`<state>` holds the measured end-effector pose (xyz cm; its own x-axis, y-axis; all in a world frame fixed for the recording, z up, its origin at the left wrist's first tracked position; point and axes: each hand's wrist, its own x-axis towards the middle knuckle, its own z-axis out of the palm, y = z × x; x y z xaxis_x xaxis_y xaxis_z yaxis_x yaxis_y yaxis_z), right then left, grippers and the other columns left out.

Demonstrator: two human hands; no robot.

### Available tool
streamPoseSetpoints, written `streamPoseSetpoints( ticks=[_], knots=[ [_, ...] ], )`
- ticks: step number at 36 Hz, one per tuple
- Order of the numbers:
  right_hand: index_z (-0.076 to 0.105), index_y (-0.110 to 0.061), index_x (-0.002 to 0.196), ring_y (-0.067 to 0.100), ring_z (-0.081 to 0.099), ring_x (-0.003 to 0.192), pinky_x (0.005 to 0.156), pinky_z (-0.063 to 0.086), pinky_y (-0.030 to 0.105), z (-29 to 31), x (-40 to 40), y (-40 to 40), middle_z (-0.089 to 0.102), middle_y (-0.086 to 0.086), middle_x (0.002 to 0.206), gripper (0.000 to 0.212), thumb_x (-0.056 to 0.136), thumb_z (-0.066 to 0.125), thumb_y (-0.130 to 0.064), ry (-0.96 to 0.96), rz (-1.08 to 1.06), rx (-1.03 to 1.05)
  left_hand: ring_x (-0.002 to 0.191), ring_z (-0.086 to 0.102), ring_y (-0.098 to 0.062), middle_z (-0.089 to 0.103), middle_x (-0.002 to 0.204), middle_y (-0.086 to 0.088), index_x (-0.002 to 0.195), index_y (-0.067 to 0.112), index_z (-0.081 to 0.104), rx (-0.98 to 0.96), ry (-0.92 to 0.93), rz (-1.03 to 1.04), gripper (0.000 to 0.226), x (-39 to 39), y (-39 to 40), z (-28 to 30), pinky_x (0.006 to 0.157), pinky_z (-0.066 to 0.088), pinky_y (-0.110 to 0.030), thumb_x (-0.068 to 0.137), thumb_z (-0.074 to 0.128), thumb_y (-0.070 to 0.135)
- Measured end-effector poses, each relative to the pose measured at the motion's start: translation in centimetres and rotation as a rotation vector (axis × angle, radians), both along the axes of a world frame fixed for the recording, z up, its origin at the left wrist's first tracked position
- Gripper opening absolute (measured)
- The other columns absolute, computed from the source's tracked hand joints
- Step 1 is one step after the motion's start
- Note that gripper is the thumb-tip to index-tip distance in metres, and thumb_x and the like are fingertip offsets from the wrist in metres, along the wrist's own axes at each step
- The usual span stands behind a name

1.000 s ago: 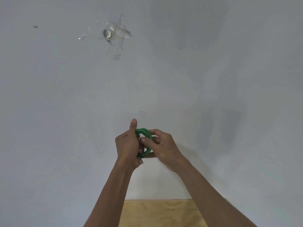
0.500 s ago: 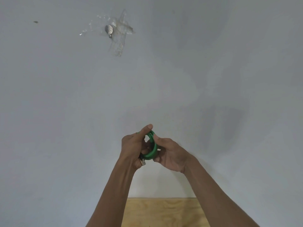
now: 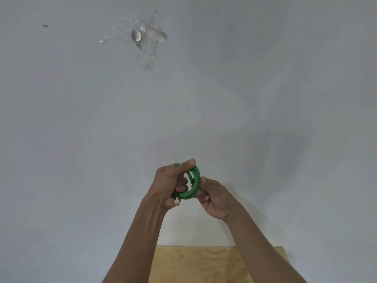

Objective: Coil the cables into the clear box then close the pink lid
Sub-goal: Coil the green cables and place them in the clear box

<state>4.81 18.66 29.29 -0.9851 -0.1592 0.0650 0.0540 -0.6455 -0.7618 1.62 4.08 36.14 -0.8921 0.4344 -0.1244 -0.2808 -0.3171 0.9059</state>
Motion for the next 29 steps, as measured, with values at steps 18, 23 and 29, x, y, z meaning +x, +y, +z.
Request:
streamPoseSetpoints(
  ticks=[18, 23, 29],
  knots=[
    [0.076, 0.002, 0.094, 0.014, 0.047, 0.06, 0.058, 0.042, 0.024, 2.0, 1.7, 2.1, 0.071, 0.018, 0.084, 0.031, 0.085, 0.074, -0.027, 0.027, -0.351, 0.613, 0.042, 0.021, -0.011, 0.025, 0.05, 0.004, 0.079, -0.001, 0.067, -0.165, 0.076, 0.053, 0.038, 0.4, -0.9, -1.9, 0.038, 0.023, -0.021, 0.074, 0.083, 0.034],
    [0.073, -0.01, 0.098, 0.014, 0.052, 0.071, 0.062, 0.048, 0.027, 1.2, 3.2, 0.0, 0.06, 0.004, 0.086, 0.034, 0.1, 0.055, -0.038, 0.047, -0.239, 0.741, 0.044, 0.021, -0.015, 0.028, 0.051, 0.0, 0.073, 0.005, 0.059, -0.157, 0.107, 0.186, 0.04, 0.4, -0.8, -2.1, 0.039, 0.024, -0.022, 0.071, 0.085, 0.036],
    [0.075, -0.026, 0.082, 0.003, 0.065, 0.083, 0.085, 0.055, 0.033, 0.7, 3.9, -2.8, 0.07, -0.016, 0.082, 0.021, 0.091, 0.068, -0.044, 0.12, -0.44, 0.804, 0.055, 0.018, -0.022, 0.026, 0.058, -0.006, 0.066, 0.007, 0.054, -0.151, 0.105, 0.256, 0.048, 0.9, -0.5, -2.6, 0.045, 0.025, -0.027, 0.066, 0.089, 0.039]
  ],
)
